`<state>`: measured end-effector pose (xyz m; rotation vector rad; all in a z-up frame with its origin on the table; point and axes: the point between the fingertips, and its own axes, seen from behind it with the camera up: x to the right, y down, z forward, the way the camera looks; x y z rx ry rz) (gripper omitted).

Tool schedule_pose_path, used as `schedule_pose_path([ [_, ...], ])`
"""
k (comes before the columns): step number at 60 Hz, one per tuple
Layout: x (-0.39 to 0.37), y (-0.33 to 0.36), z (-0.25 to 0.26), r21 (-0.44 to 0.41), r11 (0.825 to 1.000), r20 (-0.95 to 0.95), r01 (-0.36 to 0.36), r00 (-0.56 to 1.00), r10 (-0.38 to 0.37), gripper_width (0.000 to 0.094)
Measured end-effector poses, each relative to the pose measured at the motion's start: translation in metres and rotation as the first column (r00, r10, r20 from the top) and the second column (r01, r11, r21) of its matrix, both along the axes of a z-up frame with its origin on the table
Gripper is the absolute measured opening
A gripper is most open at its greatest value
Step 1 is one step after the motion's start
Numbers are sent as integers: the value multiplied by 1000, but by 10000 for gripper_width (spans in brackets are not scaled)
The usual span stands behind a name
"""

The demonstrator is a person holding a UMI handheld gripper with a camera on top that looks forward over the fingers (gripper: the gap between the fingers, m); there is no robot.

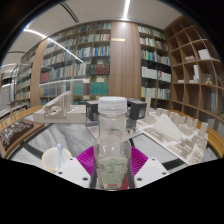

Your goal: Pour water

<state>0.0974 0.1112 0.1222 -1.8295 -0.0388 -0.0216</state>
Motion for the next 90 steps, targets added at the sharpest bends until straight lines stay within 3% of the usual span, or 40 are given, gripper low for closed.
schedule_pose_path([
  [8,1,0,-52,-70,998,3,-4,1000,4,441],
  [10,5,2,-41,-4,1000,-13,2,1000,-2,448],
  [17,5,-2,-45,-10,1000,-16,6,1000,-6,513],
  [20,7,-6,-49,-56,998,-24,12,1000,-13,569],
  [23,9,-13,-55,-123,992,-25,28,999,-31,681],
  [26,10,-20,-55,-146,988,-21,43,999,-46,877],
  [29,9,-32,-44,-144,988,-28,55,998,-59,844],
  [38,0,-91,2,-152,985,-20,79,996,-83,859],
  [49,-20,-201,59,-214,969,29,125,992,-122,861],
  [68,-86,-385,141,-221,971,24,87,996,-84,858],
  [83,-123,-456,159,-242,969,-15,47,999,-52,856],
  [90,-125,-464,167,-221,973,29,67,998,-62,857],
])
